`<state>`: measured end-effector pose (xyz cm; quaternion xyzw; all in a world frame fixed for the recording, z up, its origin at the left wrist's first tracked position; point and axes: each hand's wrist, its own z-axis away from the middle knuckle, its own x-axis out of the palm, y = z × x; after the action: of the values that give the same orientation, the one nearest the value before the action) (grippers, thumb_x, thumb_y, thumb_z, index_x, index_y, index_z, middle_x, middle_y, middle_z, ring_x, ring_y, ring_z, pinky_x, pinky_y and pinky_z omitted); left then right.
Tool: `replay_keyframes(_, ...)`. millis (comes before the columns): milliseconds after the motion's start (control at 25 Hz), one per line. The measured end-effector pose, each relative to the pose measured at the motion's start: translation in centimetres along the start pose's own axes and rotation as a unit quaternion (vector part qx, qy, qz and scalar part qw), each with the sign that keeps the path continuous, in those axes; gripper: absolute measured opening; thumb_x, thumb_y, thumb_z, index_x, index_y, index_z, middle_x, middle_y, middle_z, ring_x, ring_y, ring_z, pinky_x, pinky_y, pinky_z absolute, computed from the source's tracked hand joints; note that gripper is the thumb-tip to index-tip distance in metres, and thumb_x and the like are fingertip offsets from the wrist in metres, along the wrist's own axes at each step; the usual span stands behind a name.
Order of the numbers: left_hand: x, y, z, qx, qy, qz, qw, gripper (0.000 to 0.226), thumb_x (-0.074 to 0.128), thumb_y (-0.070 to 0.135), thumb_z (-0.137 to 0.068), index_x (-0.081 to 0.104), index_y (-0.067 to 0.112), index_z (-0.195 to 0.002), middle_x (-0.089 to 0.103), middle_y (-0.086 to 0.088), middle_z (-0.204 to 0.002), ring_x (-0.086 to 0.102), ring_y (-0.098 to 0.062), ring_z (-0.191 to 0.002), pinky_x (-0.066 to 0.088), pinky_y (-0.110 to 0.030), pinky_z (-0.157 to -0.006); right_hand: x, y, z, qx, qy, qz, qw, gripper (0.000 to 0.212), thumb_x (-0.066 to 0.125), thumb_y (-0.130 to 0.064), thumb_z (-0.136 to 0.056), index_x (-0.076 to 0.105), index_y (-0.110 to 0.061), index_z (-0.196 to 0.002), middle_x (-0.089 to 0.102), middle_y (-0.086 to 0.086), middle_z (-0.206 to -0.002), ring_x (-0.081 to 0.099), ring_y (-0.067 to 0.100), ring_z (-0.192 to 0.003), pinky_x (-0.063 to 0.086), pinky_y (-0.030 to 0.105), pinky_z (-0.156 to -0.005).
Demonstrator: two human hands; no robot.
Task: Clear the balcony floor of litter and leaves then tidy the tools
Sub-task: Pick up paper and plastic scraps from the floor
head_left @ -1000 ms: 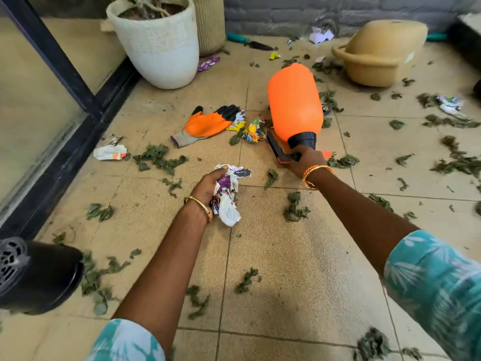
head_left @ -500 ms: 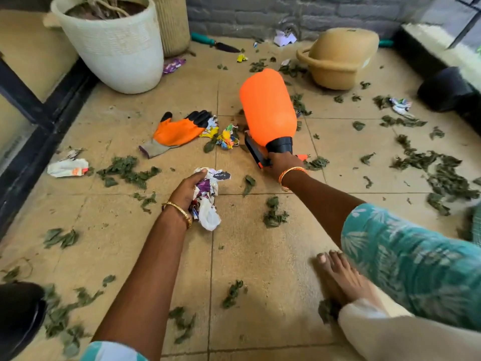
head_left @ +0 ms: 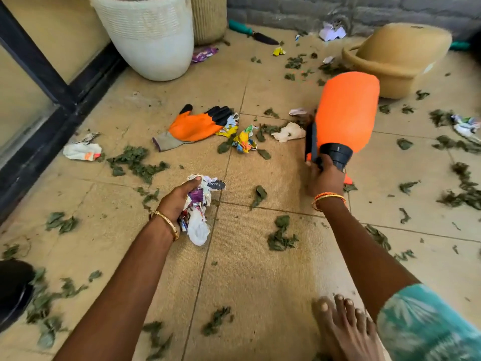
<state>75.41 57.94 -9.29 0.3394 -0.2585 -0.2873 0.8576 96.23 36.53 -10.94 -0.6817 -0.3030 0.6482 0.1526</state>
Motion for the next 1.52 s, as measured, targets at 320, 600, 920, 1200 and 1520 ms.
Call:
replay_keyframes(320, -0.1, 0.3, -0.9, 0.007, 0.073, -0.039, 0.997, 0.038, 0.064, 0.038, -0.084, 0.071, 0.009, -0.109, 0.072, -0.009, -0.081, 0.066, -0.020, -0.057, 0.050, -0.027, -0.061, 3.3, -7.9, -3.5, -0.134, -0.042, 0.045, 0.989, 0.041, 0.052, -0.008, -0.083, 0.046, -0.005, -0.123, 0.052, 0.023, -0.118, 0.052, 0.037, -0.104, 0.043, 0.038, -0.079)
replay_keyframes(600, 1.2, -1.0, -1.1, -0.012, 0.110, -0.072, 0.991, 0.064, 0.080, 0.047, -0.058, 0.071, 0.008, -0.109, 0.071, -0.015, -0.105, 0.067, -0.031, -0.087, 0.053, -0.035, -0.080, 7.4, -4.3, -9.3, -0.074, -0.101, 0.105, 0.987, 0.034, 0.039, 0.000, -0.092, 0.051, -0.002, -0.123, 0.046, 0.023, -0.128, 0.040, 0.037, -0.119, 0.034, 0.040, -0.094)
replay_keyframes(920, 4.0, 0.4, 0.4, -0.067, 0.055, -0.059, 0.994, 0.039, 0.064, 0.036, -0.082, 0.069, 0.007, -0.108, 0.069, -0.013, -0.089, 0.064, -0.024, -0.064, 0.053, -0.027, -0.063, 4.7, -4.5, -6.9, 0.074, -0.034, -0.353, 0.932, 0.003, 0.052, -0.002, -0.085, 0.054, -0.004, -0.087, 0.059, 0.011, -0.077, 0.058, 0.026, -0.075, 0.052, 0.036, -0.073)
replay_keyframes(1200, 10.4, 3.9, 2.3, -0.052, -0.015, -0.112, 0.992, 0.044, 0.067, 0.033, -0.077, 0.067, 0.008, -0.113, 0.071, -0.013, -0.103, 0.070, -0.023, -0.076, 0.052, -0.034, -0.084, 0.2, -3.4, -5.7, 0.197, -0.375, -0.521, 0.741, 0.016, 0.058, 0.009, -0.084, 0.059, -0.005, -0.078, 0.069, -0.003, -0.060, 0.066, 0.006, -0.056, 0.054, 0.019, -0.052)
replay_keyframes(1520, 13.6, 3.8, -3.4, 0.009, -0.016, -0.105, 0.994, 0.045, 0.070, 0.035, -0.080, 0.068, 0.005, -0.113, 0.071, -0.015, -0.107, 0.067, -0.032, -0.098, 0.050, -0.042, -0.096, 1.9, -5.2, -5.9, 0.127, -0.384, -0.393, 0.826, 0.023, 0.060, 0.012, -0.082, 0.058, -0.007, -0.068, 0.062, -0.006, -0.046, 0.057, 0.002, -0.040, 0.050, 0.016, -0.043)
